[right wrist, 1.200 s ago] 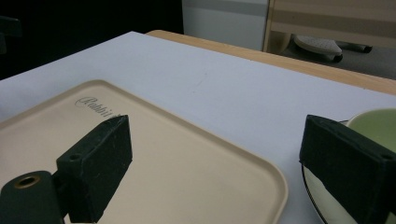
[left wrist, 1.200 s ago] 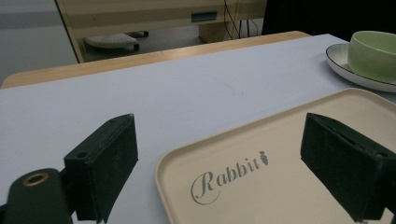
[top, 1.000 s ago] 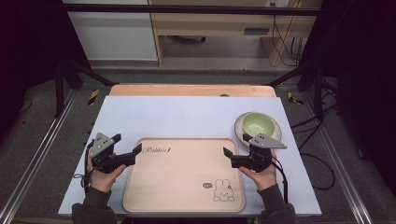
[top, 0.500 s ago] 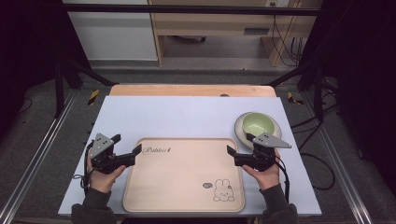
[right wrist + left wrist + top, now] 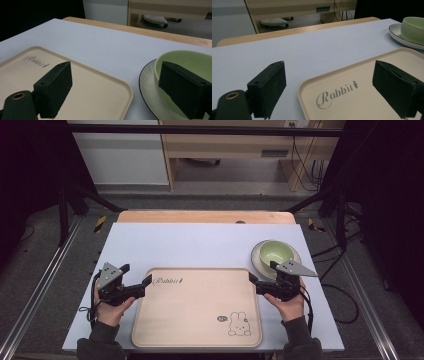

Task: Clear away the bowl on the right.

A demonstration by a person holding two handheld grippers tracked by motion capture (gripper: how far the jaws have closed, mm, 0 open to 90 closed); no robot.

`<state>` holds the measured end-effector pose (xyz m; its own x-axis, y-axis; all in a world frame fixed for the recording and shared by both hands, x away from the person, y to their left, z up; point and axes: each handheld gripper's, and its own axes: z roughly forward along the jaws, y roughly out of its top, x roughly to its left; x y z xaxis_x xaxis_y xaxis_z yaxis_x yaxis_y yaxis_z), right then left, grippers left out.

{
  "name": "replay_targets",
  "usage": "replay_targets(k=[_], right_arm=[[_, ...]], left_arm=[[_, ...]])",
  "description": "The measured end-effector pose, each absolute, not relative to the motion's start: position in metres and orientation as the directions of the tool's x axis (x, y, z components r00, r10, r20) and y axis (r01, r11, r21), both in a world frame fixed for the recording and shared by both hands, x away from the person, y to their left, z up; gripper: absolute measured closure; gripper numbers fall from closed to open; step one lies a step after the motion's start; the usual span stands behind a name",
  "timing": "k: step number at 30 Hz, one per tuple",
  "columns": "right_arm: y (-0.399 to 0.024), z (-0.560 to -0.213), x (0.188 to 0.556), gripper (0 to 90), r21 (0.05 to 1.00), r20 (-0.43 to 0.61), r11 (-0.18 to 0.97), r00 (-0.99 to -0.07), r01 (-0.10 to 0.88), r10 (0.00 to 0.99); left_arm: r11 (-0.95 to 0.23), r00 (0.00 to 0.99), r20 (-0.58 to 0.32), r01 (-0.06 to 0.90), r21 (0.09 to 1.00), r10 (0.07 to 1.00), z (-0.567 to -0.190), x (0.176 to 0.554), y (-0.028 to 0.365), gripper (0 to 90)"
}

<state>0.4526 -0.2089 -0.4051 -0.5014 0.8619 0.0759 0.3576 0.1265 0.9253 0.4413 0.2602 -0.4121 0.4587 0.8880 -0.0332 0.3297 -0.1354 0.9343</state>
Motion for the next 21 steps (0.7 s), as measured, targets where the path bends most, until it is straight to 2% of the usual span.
replay_targets(k=[21], right_arm=[[-0.231,-0.400,0.460,11.6,0.924,0.079,0.091,-0.418,0.372,0.905]], left_arm=[[-0.132,0.455,-0.034,0.329,0.935,0.890,-0.412,0.442,0.263,11.4]])
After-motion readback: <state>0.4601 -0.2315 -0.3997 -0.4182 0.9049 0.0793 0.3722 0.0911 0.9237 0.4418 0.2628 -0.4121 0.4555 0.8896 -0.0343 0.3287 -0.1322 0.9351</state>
